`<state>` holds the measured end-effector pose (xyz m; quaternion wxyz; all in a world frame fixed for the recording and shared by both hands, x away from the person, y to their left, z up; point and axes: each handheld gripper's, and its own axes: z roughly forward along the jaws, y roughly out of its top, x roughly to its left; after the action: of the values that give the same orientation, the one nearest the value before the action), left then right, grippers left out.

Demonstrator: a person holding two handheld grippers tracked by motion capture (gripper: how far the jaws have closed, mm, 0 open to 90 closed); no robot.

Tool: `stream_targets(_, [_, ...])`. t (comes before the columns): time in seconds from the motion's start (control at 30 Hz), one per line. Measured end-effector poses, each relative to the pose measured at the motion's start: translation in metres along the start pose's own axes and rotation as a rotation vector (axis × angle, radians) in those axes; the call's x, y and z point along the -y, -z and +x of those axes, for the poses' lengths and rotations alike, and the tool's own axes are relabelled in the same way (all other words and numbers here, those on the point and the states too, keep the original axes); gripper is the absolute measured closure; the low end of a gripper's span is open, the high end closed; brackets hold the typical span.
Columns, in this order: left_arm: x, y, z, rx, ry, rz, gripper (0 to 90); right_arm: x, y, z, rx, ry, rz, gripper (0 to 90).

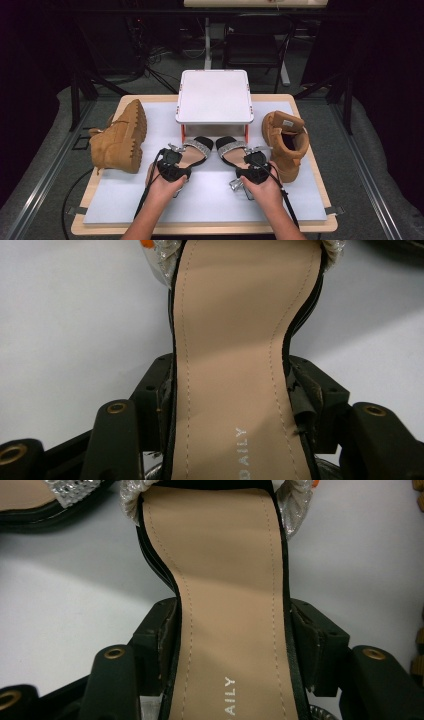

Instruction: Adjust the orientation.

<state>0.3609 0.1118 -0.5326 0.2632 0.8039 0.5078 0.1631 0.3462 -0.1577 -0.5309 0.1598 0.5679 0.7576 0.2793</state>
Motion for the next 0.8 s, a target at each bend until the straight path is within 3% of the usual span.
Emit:
stream_targets(0.37, [-0.0024, -0.0030, -0.0036, -0.027, 0.017, -0.017, 41.9, -0.0032, -0.0043, 0.0039, 0.009, -0.003, -0.003, 40.8])
stream_targets(0.53, [-0.0027, -0.0033, -0.0027, -0.017, 0.034, -0.014, 41.8, -0.0032, -0.0046, 0.0051, 0.013, -0.007, -0.005, 40.6])
stream_targets(0.8, [-0.0015, -0.0034, -0.0005, 0.005, 0.029, -0.024, 40.1, -0.0021, -0.0035, 0.0043, -0.001, -0.022, -0.024, 39.1])
